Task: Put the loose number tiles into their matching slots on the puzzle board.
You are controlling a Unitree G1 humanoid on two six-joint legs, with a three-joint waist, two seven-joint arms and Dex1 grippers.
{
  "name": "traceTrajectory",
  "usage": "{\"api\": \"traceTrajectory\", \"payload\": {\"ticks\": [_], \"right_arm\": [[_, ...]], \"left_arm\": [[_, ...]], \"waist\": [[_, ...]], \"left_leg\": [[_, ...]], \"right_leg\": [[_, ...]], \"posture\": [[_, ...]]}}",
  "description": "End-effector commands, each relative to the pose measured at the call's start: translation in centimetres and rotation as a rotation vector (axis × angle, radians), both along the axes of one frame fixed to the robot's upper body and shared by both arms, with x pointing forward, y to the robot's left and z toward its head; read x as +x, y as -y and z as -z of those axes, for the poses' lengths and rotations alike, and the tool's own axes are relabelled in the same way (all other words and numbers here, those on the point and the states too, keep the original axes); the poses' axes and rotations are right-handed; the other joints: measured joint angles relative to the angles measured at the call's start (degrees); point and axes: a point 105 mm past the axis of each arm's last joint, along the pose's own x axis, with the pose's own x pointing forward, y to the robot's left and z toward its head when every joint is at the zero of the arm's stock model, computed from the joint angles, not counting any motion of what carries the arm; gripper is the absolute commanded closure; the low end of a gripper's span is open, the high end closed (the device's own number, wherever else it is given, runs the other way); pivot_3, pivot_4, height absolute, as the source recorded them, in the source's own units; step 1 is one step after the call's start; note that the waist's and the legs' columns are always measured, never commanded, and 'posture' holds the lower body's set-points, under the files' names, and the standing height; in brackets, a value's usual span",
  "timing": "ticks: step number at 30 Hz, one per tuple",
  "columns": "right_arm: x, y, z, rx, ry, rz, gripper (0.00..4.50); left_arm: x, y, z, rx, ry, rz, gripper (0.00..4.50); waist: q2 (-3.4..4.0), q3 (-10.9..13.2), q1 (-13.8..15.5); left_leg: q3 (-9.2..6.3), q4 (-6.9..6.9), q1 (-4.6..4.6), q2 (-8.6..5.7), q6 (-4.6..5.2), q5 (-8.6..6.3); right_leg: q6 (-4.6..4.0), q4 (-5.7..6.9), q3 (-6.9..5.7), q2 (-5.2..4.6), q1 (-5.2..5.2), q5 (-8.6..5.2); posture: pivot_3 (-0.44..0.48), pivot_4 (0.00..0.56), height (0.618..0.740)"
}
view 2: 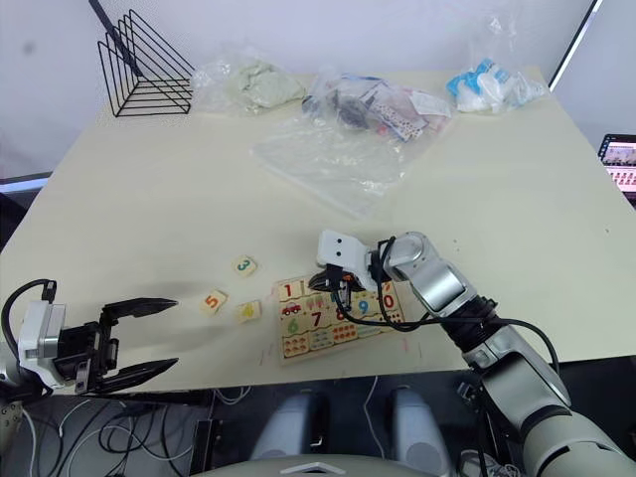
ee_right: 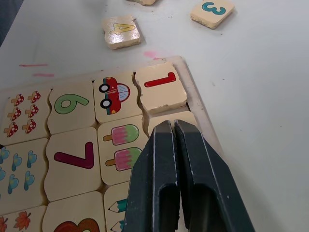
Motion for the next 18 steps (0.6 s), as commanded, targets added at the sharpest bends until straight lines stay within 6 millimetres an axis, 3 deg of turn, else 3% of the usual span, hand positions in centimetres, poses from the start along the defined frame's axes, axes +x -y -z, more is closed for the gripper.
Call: {"api": "traceTrajectory", "payload": {"ticks": [1, 11, 18], "right_arm": [[0.1, 0.4, 0.8, -0.030, 0.010, 0.002, 4.40], [0.5, 1.9, -2.3, 0.122, 0.104, 0.032, 4.40], [-0.1, 4.9, -4.8, 0.275, 0.146, 0.140, 4.40]], "left_arm": [[-0.2, 0.0, -0.4, 0.012, 0.006, 0.031, 0.00], [0.0, -0.2, 0.0, -0.027, -0.026, -0.035, 0.00], [0.5, -0.9, 0.4, -0.055, -0.064, -0.133, 0.00]], "waist": [[0.00, 0.00, 0.00], [-0.01, 0.00, 0.17], [-0.01, -0.01, 0.20]], "left_leg": [[0.00, 0.00, 0.01, 0.00, 0.00, 0.00], [0.04, 0.01, -0.01, -0.01, 0.00, 0.00], [-0.01, 0.01, 0.00, 0.00, 0.00, 0.00]], "right_leg": [[0.00, 0.00, 0.00, 0.00, 0.01, 0.00], [0.01, -0.01, -0.01, -0.01, 0.02, 0.00], [0.01, 0.00, 0.00, 0.00, 0.03, 0.00]], "posture": [[0.000, 0.150, 0.740], [0.000, 0.150, 0.740], [0.000, 0.150, 0.740]]}}
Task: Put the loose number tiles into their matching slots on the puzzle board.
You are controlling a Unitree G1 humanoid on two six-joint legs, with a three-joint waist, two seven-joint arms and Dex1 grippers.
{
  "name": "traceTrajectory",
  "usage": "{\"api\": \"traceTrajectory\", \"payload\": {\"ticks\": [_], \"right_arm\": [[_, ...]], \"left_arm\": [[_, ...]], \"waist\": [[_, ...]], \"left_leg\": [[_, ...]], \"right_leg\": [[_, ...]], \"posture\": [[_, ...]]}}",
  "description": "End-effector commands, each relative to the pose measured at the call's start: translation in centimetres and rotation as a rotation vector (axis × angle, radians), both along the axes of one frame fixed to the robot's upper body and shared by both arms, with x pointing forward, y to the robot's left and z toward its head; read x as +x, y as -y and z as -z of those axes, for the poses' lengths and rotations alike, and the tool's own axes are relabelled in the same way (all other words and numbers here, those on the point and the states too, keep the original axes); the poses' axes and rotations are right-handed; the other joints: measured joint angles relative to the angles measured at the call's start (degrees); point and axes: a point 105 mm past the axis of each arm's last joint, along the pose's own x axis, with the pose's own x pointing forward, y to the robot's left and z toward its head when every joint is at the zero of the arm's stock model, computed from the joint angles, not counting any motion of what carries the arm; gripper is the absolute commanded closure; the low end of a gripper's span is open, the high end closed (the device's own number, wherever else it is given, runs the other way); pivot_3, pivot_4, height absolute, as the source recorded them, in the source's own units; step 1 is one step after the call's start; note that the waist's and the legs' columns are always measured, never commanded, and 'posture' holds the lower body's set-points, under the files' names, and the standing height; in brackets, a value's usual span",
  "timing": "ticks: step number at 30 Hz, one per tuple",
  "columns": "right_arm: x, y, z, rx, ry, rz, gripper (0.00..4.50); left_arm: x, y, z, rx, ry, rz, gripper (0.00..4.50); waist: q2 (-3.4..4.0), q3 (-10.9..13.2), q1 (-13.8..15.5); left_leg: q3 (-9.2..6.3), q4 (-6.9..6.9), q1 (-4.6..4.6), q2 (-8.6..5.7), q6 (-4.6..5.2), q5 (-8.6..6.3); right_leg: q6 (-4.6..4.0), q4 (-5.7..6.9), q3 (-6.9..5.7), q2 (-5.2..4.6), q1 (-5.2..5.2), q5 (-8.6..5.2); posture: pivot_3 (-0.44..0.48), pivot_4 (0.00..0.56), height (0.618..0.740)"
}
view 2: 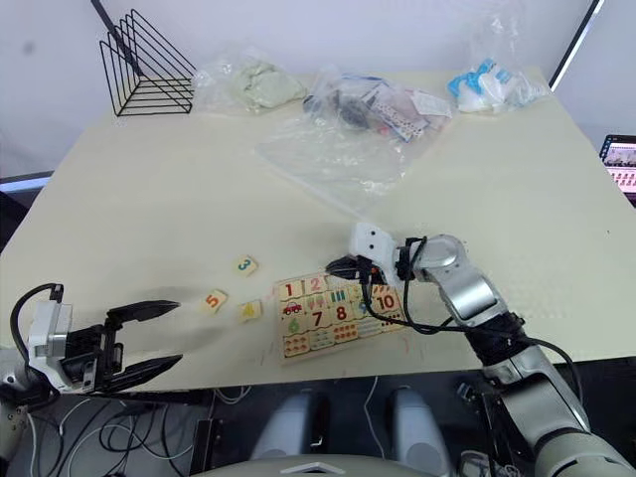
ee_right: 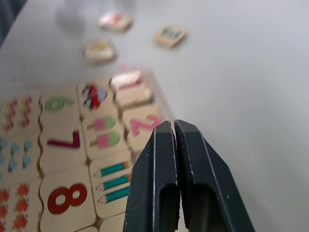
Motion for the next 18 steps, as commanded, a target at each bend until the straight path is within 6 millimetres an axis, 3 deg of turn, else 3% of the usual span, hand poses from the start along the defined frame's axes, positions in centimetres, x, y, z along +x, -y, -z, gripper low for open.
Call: {"api": "traceTrajectory", "payload": {"ticks": [1, 8, 13, 18], "right_arm": [[-0.5, 1.8, -2.0, 0.072, 0.062, 0.045, 4.40], [-1.3, 7.1, -2.8, 0.221, 0.075, 0.246, 4.40], [-2.2, 12.4, -1.8, 0.239, 0.067, 0.462, 2.07], [-4.6, 17.2, -0.4, 0.264, 0.061, 0.648, 0.05]], "left_arm": [[0.3, -0.4, -0.6, -0.007, 0.019, -0.040, 0.00], [1.1, -0.8, -0.3, -0.003, 0.029, -0.082, 0.00], [1.4, -1.0, 0.2, -0.013, 0.025, -0.111, 0.00], [1.6, -1.3, 0.9, -0.024, 0.022, -0.146, 0.00]], "waist": [[0.00, 0.00, 0.04], [-0.01, -0.01, 1.00], [-0.02, -0.01, 1.23], [-0.04, -0.02, 1.40]], "left_leg": [[0.00, 0.00, 0.00, 0.00, 0.00, 0.00], [0.11, 0.03, 0.01, -0.02, 0.00, 0.00], [0.16, 0.02, 0.03, -0.01, 0.00, 0.00], [0.16, 0.03, 0.07, -0.02, 0.00, 0.00]], "right_leg": [[0.00, 0.00, 0.00, 0.00, 0.00, 0.00], [0.00, -0.01, -0.01, 0.00, 0.06, 0.00], [0.00, -0.02, 0.01, 0.02, 0.09, 0.00], [0.01, -0.03, 0.01, 0.02, 0.18, -0.01]], "posture": [[0.000, 0.150, 0.740], [0.000, 0.150, 0.740], [0.000, 0.150, 0.740], [0.000, 0.150, 0.740]]}}
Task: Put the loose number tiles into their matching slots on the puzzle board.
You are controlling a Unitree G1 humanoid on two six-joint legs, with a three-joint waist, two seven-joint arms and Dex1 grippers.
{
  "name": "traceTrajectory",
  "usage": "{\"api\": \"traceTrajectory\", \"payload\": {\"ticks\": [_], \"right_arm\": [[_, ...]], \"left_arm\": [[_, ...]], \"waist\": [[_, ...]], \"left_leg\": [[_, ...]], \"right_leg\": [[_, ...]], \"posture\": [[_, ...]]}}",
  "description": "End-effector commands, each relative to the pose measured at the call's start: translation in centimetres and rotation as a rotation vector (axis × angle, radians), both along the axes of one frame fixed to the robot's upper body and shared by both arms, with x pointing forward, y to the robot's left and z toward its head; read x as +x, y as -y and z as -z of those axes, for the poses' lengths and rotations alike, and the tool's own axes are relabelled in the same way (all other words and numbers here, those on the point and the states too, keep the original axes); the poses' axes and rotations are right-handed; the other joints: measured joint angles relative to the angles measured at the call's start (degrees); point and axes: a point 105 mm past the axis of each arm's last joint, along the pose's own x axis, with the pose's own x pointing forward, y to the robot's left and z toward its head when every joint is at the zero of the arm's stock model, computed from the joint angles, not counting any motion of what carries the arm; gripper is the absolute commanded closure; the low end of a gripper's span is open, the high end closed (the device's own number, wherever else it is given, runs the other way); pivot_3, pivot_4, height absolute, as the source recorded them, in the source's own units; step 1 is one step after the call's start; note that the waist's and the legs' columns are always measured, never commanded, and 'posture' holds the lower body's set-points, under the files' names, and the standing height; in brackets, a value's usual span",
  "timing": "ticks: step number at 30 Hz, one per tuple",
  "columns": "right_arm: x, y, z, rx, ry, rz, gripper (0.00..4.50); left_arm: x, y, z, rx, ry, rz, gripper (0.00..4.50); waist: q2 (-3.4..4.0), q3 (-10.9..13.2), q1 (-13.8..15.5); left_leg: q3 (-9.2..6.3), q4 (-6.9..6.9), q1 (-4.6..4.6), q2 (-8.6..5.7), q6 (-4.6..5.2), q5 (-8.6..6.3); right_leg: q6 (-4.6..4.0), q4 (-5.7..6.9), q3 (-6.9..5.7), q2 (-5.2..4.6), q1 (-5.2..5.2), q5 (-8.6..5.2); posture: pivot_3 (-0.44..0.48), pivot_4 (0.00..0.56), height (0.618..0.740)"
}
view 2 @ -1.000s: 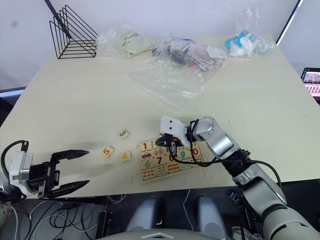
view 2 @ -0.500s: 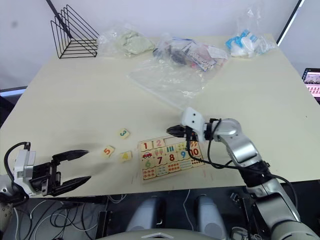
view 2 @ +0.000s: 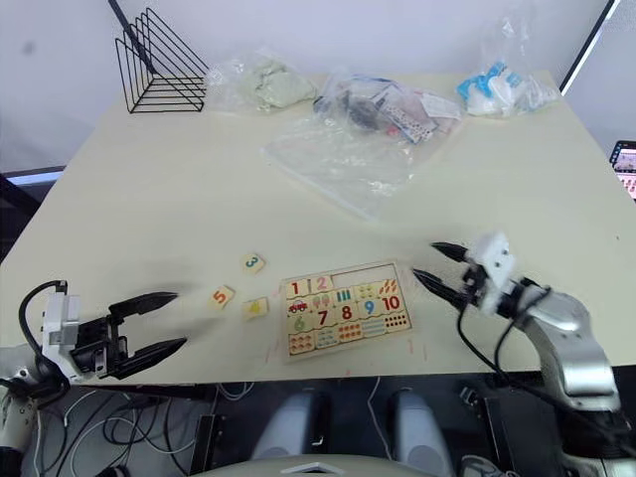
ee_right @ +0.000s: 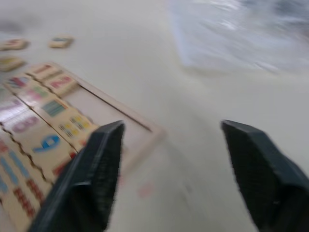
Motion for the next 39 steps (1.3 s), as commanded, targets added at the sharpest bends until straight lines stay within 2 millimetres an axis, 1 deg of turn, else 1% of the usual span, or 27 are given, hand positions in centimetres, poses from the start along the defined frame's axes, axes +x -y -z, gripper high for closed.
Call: {"api": "traceTrajectory", "payload": {"ticks": [1, 5, 7, 9, 14, 16, 23, 28, 39], "right_arm": [[-1.3, 2.4, -1.5, 0.016, 0.092, 0.081, 0.05], [-2.9, 4.8, -1.2, 0.029, 0.109, 0.137, 0.05], [-3.8, 6.5, -0.9, 0.019, 0.113, 0.181, 0.05], [-4.5, 7.5, -0.3, 0.006, 0.103, 0.200, 0.05], [-5.6, 8.7, 0.7, 0.017, 0.081, 0.204, 0.05], [-6.0, 9.1, 0.8, 0.024, 0.084, 0.212, 0.05], [-7.4, 9.7, 1.4, 0.040, 0.084, 0.206, 0.05], [-7.8, 9.7, 1.5, 0.047, 0.091, 0.181, 0.05], [-8.5, 8.7, 2.2, 0.060, 0.067, 0.111, 0.05]], "left_arm": [[0.1, -0.4, -0.2, 0.005, 0.033, -0.035, 0.00], [0.4, -0.2, 0.7, 0.006, 0.036, -0.073, 0.00], [0.6, 0.0, 1.1, 0.003, 0.039, -0.101, 0.00], [0.8, 0.0, 1.4, -0.001, 0.027, -0.124, 0.00], [0.8, 0.2, 1.7, -0.019, 0.039, -0.132, 0.00], [0.7, 0.3, 1.7, -0.018, 0.039, -0.133, 0.00], [-0.2, 0.4, 1.8, 0.004, 0.038, -0.108, 0.00], [-0.7, 0.3, 1.6, 0.014, 0.050, -0.114, 0.00], [-1.3, -0.3, 1.1, 0.017, 0.068, -0.178, 0.00]], "waist": [[0.00, 0.00, -0.09], [0.00, -0.01, -0.24], [0.00, -0.01, -0.17], [-0.03, -0.02, -0.14], [-0.02, -0.03, -0.13], [-0.01, -0.03, -0.13], [-0.02, -0.04, -0.12], [-0.02, -0.04, -0.07], [-0.01, -0.05, -0.05]], "left_leg": [[0.02, 0.00, 0.02, 0.01, 0.00, 0.00], [0.10, -0.02, 0.15, 0.01, 0.00, 0.00], [0.11, -0.03, 0.21, 0.02, 0.00, 0.00], [0.13, -0.03, 0.23, 0.02, 0.01, 0.00], [0.16, -0.10, 0.56, 0.05, 0.01, -0.01], [0.17, -0.15, 0.69, 0.04, 0.01, -0.01], [0.17, -0.15, 0.72, 0.07, 0.01, -0.01], [0.17, -0.15, 0.72, 0.13, 0.01, -0.01], [0.16, -0.15, 0.74, 0.16, 0.01, -0.01]], "right_leg": [[0.00, 0.00, 0.02, 0.01, 0.01, 0.00], [0.00, 0.00, 0.09, 0.03, 0.09, -0.01], [0.00, 0.00, 0.11, 0.04, 0.15, -0.01], [0.01, -0.01, 0.12, 0.03, 0.19, -0.01], [0.00, -0.02, 0.25, 0.02, 0.38, -0.03], [-0.06, -0.03, 0.29, 0.02, 0.48, -0.07], [-0.17, -0.02, 0.32, 0.02, 0.50, -0.14], [-0.19, -0.03, 0.34, 0.01, 0.50, -0.15], [-0.20, -0.03, 0.37, 0.01, 0.50, -0.16]], "posture": [[0.000, 0.150, 0.740], [0.000, 0.150, 0.740], [0.000, 0.150, 0.740], [0.000, 0.150, 0.740], [0.000, 0.150, 0.740], [0.000, 0.150, 0.740], [0.000, 0.150, 0.740], [0.000, 0.150, 0.740], [0.000, 0.150, 0.740]]}}
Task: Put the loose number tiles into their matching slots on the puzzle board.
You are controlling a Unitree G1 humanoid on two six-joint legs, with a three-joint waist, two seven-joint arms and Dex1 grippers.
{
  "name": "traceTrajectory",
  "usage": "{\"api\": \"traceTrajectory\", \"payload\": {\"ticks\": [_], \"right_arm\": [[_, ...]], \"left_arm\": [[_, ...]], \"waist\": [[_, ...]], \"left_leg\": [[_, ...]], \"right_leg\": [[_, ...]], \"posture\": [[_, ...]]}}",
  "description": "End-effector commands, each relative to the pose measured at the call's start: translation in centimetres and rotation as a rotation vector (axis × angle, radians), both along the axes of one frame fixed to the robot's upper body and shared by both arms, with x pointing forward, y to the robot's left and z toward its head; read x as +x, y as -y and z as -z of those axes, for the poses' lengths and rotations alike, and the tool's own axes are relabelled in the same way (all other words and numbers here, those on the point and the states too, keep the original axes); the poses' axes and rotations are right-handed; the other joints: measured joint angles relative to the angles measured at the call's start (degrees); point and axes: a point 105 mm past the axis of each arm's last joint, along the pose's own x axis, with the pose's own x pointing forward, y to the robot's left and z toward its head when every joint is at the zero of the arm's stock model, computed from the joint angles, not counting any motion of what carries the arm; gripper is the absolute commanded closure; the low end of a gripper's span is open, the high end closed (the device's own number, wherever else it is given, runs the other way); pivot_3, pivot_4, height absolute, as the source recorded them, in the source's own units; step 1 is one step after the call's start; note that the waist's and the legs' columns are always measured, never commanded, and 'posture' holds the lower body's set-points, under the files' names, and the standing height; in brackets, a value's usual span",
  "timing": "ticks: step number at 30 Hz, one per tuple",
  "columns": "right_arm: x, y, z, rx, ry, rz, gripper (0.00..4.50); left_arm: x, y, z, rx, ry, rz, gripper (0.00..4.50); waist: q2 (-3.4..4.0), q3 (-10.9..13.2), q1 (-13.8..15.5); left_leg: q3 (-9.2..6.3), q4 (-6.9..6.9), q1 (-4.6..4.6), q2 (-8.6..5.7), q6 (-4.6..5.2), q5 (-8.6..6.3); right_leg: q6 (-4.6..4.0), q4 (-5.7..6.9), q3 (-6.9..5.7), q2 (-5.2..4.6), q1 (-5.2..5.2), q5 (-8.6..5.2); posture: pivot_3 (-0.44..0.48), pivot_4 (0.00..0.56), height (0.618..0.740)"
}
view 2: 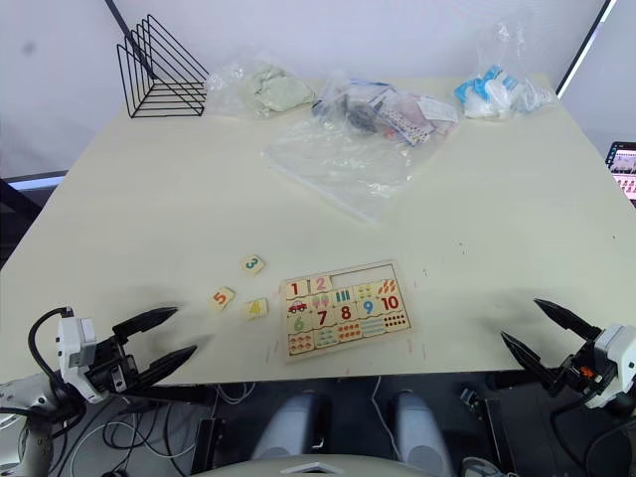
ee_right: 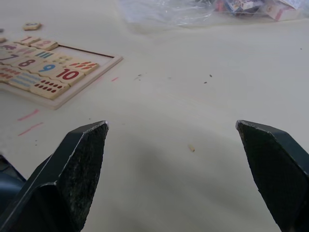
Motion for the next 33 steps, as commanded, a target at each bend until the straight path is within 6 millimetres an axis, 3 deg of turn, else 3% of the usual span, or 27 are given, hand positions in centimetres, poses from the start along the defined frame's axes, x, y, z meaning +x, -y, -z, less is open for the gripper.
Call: {"api": "traceTrajectory", "payload": {"ticks": [1, 24, 33], "right_arm": [[-0.3, -0.1, -0.6, -0.002, 0.036, -0.007, 0.05], [-0.6, -0.5, -0.3, -0.018, 0.047, -0.054, 0.05], [-1.2, -2.3, -1.0, 0.012, 0.055, -0.156, 0.05]], "left_arm": [[0.1, -0.8, -1.4, 0.008, 0.061, -0.039, 0.00], [0.7, -1.3, -1.8, 0.020, 0.067, -0.036, 0.00], [3.2, -0.4, -2.7, 0.018, 0.046, 0.009, 0.00]], "waist": [[-0.01, 0.00, 0.00], [-0.01, -0.01, 0.03], [0.00, -0.02, 0.09]], "left_leg": [[0.00, 0.00, 0.00, 0.00, 0.00, 0.00], [0.05, 0.00, 0.01, -0.03, 0.00, 0.00], [0.04, 0.01, 0.02, -0.05, 0.00, 0.00]], "right_leg": [[0.00, 0.00, -0.01, 0.00, 0.00, 0.00], [0.00, 0.00, 0.00, 0.01, 0.01, 0.00], [0.03, 0.01, -0.02, 0.01, 0.04, 0.01]], "posture": [[0.000, 0.150, 0.740], [0.000, 0.150, 0.740], [0.000, 0.150, 0.740]]}}
